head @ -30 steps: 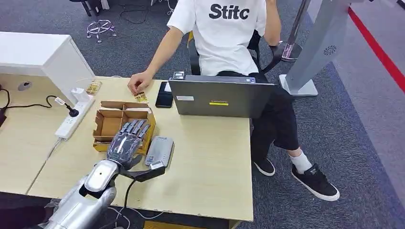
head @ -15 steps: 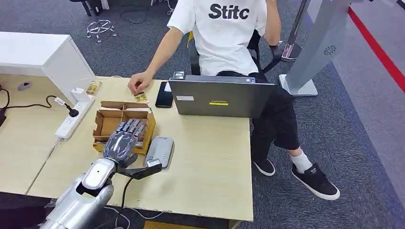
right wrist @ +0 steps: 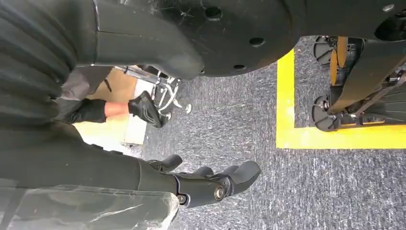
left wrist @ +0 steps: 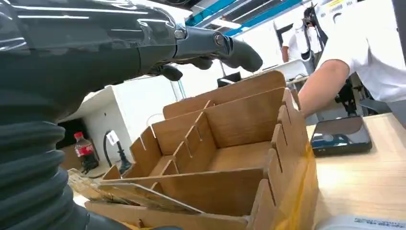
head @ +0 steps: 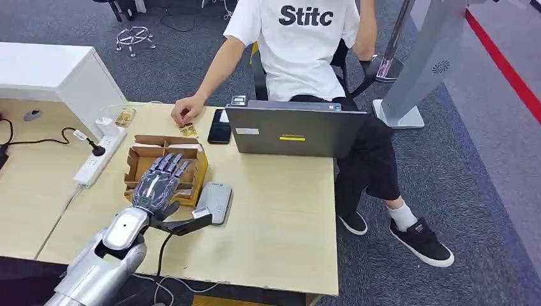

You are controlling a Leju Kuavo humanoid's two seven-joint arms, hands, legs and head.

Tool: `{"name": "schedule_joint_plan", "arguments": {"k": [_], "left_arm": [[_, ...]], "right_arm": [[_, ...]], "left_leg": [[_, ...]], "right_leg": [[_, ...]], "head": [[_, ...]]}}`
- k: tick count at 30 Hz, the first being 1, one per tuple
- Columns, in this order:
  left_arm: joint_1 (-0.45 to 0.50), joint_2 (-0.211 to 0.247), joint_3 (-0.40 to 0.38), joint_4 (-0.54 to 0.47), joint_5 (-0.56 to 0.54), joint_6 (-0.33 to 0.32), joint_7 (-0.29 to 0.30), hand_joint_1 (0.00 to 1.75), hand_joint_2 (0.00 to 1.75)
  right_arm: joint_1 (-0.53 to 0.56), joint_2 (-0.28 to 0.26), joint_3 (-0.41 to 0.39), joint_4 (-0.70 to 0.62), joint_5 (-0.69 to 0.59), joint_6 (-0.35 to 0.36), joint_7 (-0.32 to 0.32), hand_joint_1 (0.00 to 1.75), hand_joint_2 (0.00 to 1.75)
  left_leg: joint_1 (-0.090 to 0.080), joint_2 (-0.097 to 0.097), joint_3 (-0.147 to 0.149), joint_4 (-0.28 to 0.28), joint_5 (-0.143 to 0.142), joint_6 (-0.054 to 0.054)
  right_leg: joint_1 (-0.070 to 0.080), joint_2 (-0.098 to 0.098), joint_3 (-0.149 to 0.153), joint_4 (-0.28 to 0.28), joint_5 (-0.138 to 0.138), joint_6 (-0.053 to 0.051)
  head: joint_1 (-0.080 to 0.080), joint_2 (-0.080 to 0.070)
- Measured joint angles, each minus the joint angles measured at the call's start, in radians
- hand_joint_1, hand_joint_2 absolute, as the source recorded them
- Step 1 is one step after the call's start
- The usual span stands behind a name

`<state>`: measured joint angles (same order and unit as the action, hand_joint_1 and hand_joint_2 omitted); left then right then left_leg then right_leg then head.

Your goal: Pass the card to the sensor for recognition and then transmit it.

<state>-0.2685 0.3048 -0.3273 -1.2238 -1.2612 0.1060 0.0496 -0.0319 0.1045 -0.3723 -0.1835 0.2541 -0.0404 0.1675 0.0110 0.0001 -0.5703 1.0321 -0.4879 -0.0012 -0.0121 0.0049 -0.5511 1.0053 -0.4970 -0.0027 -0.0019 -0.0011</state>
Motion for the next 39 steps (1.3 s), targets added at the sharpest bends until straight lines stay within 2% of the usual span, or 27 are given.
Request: {"name": "schedule_joint_plan", "arguments": {"k": [5, 11, 18, 31, 32, 33, 35, 36, 39], "left_arm": [[0.0, 0.01, 0.0, -0.022, 0.029, -0.058, -0.002, 0.0, 1.75], [0.0, 0.042, 0.0, -0.025, 0.082, -0.124, -0.021, 0.0, 1.75], [-0.001, 0.063, -0.001, -0.025, 0.092, -0.131, -0.031, 0.0, 1.75], [-0.001, 0.074, -0.001, -0.028, 0.096, -0.134, -0.031, 0.03, 1.75], [-0.001, 0.074, -0.001, -0.03, 0.096, -0.134, -0.031, 0.44, 1.75], [-0.001, 0.074, -0.001, -0.031, 0.096, -0.134, -0.031, 1.52, 1.75], [-0.001, 0.074, -0.001, -0.032, 0.096, -0.134, -0.031, 1.71, 1.75], [-0.001, 0.075, -0.001, -0.034, 0.096, -0.134, -0.031, 1.75, 1.75], [-0.002, 0.075, -0.001, -0.034, 0.102, -0.136, -0.031, 1.71, 1.75]], "right_arm": [[0.0, 0.0, -0.004, 0.0, -0.002, 0.005, 0.0, 0.0, 1.75], [0.0, 0.0, -0.006, 0.0, 0.008, 0.01, 0.0, 0.0, 1.75], [0.0, 0.0, -0.009, 0.0, 0.01, 0.01, 0.0, 0.0, 1.75], [0.0, 0.0, -0.015, 0.0, 0.01, 0.011, 0.0, 0.0, 1.75], [0.0, 0.0, -0.015, 0.0, 0.009, 0.011, 0.0, 0.0, 1.75], [0.0, 0.0, -0.016, 0.0, 0.009, 0.011, 0.0, 0.0, 1.75], [0.0, 0.0, -0.018, 0.0, 0.009, 0.011, 0.0, 0.0, 1.75], [0.0, 0.0, -0.02, 0.0, 0.009, 0.011, 0.0, 0.0, 1.75], [0.0, 0.0, -0.021, 0.0, 0.011, 0.011, 0.0, 0.0, 1.75]], "left_leg": [[0.0, 0.0, 0.0, 0.0, 0.0, 0.0], [0.0, 0.0, 0.0, 0.0, 0.0, 0.0], [0.0, 0.0, 0.0, 0.0, 0.0, 0.0], [0.0, 0.0, 0.0, 0.0, 0.0, 0.0], [0.0, 0.0, 0.0, 0.0, 0.0, 0.0], [0.0, 0.0, 0.0, 0.0, 0.0, 0.0], [0.0, 0.0, 0.0, 0.0, 0.0, 0.0], [0.0, 0.0, 0.0, 0.0, 0.0, 0.0], [0.0, 0.0, 0.0, 0.0, 0.0, 0.0]], "right_leg": [[0.0, 0.0, 0.0, 0.0, 0.0, 0.0], [0.0, 0.0, 0.0, 0.0, 0.0, 0.0], [0.0, 0.0, 0.0, 0.0, 0.0, 0.0], [0.0, 0.0, 0.0, 0.0, 0.0, 0.0], [0.0, 0.0, 0.0, 0.0, 0.0, 0.0], [0.0, 0.0, 0.0, 0.0, 0.0, 0.0], [0.0, 0.0, 0.0, 0.0, 0.0, 0.0], [0.0, 0.0, 0.0, 0.0, 0.0, 0.0], [0.0, 0.0, 0.0, 0.0, 0.0, 0.0]], "head": [[0.0, 0.0], [0.0, 0.0], [0.0, 0.0], [0.0, 0.0], [0.0, 0.0], [0.0, 0.0], [0.0, 0.0], [0.0, 0.0], [0.0, 0.0]]}}
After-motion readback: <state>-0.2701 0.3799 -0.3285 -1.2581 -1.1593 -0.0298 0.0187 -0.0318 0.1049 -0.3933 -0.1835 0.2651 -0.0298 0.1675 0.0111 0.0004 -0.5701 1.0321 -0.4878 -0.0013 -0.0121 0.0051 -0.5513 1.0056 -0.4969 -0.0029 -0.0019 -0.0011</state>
